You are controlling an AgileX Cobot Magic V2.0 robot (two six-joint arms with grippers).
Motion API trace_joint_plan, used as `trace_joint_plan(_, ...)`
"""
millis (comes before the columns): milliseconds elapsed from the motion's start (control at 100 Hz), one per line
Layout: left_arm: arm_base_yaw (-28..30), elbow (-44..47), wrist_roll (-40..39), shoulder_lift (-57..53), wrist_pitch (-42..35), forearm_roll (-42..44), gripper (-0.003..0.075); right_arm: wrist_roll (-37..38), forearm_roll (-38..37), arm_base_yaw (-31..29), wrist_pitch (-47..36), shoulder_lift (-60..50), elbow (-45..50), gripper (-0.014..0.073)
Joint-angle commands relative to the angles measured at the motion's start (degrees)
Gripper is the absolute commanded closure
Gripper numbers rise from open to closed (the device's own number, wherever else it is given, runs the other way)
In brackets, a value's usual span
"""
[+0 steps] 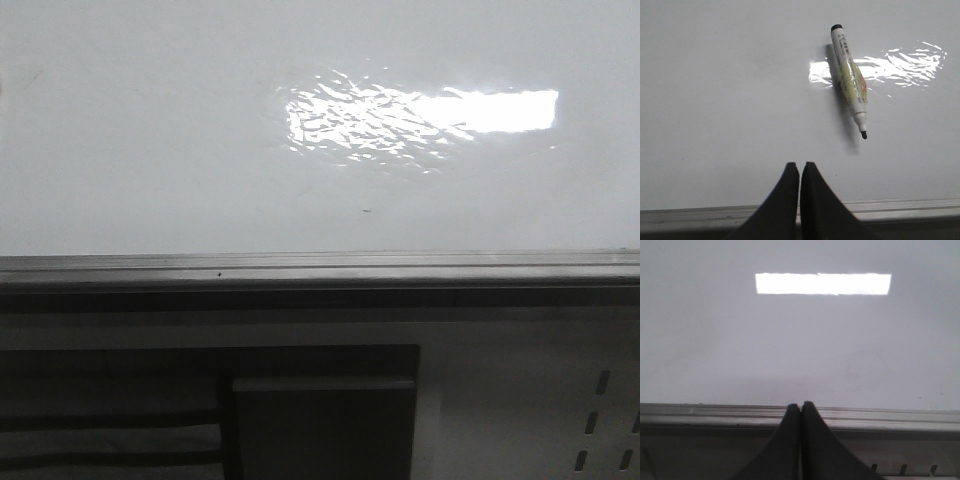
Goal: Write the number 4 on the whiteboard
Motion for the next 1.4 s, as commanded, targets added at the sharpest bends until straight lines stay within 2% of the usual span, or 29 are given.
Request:
trace_joint_plan(0,0.2,1.5,-0.1,-1.6,-4.6,-0.5,0.0741,-0.4,-0.3,-0.2,-4.2,-1.3,1.2,0.0666)
trace_joint_plan(780,0.2,1.5,-0.1,-1.6,-5.0,-0.5,0.0741,-0.4,-1.4,-0.2,-5.0,-1.3,1.2,0.0666)
trace_joint_plan(980,0.2,1.3,-0.3,-1.6,-8.8,-0.6,0.0741,-0.3,-1.4,-0.2,-5.9,-1.3,1.2,0.0666)
trace_joint_plan(1060,0.2,0.0,-0.5,-1.6,-9.4,-1.7,0.0741,-0.1,1.3,-0.2,-7.4,-1.3,-0.1,0.0666)
trace_joint_plan(1170,0.2,-4.4,-0.5,-1.4,-5.3,-3.5,0.0741,-0.1,3.5,-0.2,-5.2,-1.2,-5.3,0.0666)
trace_joint_plan(1390,0.2,-19.8,-0.5,4.2,8.0,-3.7,0.0741,-0.1,3.6,-0.2,9.3,4.2,-20.5,0.0666)
